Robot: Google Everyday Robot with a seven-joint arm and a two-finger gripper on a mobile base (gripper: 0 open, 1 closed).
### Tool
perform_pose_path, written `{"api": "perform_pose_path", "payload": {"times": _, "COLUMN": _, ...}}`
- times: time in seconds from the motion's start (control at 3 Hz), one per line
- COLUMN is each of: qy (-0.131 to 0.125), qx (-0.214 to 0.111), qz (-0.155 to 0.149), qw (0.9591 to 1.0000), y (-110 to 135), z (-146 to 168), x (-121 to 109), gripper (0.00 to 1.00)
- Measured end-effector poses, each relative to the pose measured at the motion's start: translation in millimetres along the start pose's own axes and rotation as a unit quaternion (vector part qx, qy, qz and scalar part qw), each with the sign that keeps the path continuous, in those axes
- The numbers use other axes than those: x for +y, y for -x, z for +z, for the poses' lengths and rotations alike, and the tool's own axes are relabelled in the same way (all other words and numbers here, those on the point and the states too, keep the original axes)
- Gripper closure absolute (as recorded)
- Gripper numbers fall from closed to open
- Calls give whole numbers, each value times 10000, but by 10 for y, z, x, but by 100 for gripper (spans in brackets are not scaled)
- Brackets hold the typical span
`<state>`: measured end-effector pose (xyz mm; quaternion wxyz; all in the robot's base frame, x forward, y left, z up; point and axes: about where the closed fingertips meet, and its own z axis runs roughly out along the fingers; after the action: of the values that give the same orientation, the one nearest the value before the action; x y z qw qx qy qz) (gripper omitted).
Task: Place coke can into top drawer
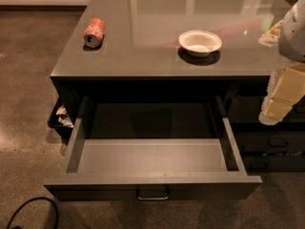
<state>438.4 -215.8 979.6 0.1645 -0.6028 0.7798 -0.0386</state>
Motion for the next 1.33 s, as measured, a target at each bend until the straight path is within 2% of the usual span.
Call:
{"api": "perform_pose_path", "payload": {"times": 0.33, "qy": 0, "qx": -1, "qz": 0, "qw": 10000, "y": 0, "z": 0, "x": 0, "gripper": 0}}
{"api": "perform_pose_path", "payload": {"times": 0.67, "qy": 8, "qx": -371, "qz": 280, "qw": 9989, "y": 48, "z": -19, "x": -62, "gripper": 0}}
{"api": "perform_pose_path", "payload": {"times": 1.0, "qy": 187, "qx": -1207, "qz": 999, "qw": 9875, "y": 175, "z": 82, "x": -265, "gripper": 0}}
{"api": "perform_pose_path", "payload": {"times": 1.33, "qy": 428, "qx": -2108, "qz": 1667, "qw": 9623, "y": 564, "z": 120, "x": -467, "gripper": 0}}
